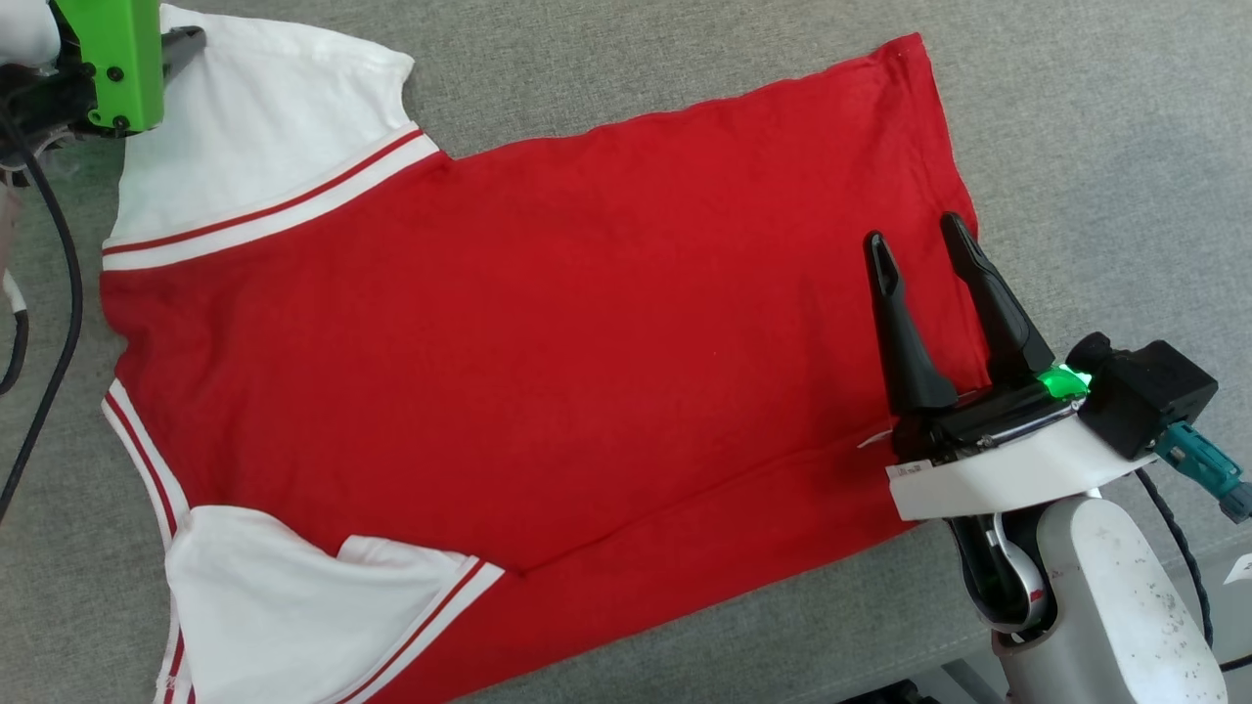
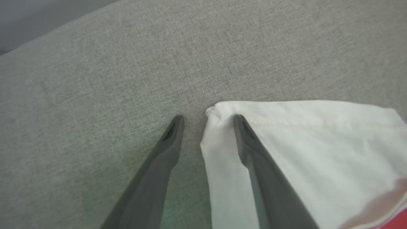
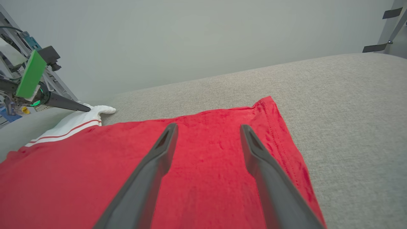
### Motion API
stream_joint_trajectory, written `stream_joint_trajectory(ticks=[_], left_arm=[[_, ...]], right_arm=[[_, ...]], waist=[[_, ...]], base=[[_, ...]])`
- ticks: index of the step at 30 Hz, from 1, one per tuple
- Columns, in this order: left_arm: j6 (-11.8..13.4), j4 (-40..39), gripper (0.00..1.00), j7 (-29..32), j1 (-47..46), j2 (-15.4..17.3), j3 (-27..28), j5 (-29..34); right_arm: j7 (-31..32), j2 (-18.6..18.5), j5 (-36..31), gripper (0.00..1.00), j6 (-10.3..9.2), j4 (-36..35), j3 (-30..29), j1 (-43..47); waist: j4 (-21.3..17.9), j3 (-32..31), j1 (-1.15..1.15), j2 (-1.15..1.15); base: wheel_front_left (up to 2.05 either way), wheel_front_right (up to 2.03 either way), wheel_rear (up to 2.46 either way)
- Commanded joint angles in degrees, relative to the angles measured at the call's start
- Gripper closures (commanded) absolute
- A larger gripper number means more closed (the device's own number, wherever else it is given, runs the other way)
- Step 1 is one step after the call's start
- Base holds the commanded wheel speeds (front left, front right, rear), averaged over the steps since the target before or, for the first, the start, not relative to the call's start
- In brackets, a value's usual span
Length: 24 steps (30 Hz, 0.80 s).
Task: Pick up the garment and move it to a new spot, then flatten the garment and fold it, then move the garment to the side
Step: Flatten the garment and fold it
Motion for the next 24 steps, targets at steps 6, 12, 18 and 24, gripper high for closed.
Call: stream_joint_trajectory(ticks=[6, 12, 18, 24], left_arm=[[-0.17, 0.57, 1.00, -1.18, 1.96, -1.25, 0.23, -2.65], [-0.35, -1.97, 1.00, -6.55, 2.93, -2.27, 0.49, -4.34], [-0.41, -8.68, 1.00, -10.66, 6.46, -1.86, -2.04, -5.80], [-0.42, -18.12, 1.00, -13.18, 9.71, 0.27, -4.62, -6.63]], right_arm=[[-0.52, -0.12, -0.51, 0.00, -0.05, -0.04, -0.12, -0.79], [-0.48, -2.28, -1.48, 0.00, -0.05, 1.21, -1.65, -0.01], [6.15, -6.19, -2.28, 0.00, -0.05, 1.00, -3.77, 0.72], [24.02, -12.45, -0.45, 0.00, -0.05, 0.47, -5.36, -0.84]], waist=[[0.73, -0.72, 0.00, 0.68], [3.41, -5.20, 0.00, 0.68], [7.30, -9.76, 0.00, 0.68], [11.18, -11.95, 0.00, 0.68]], base=[[0.00, 0.00, 0.00], [0.00, 0.00, 0.00], [0.00, 0.00, 0.00], [0.00, 0.00, 0.00]])
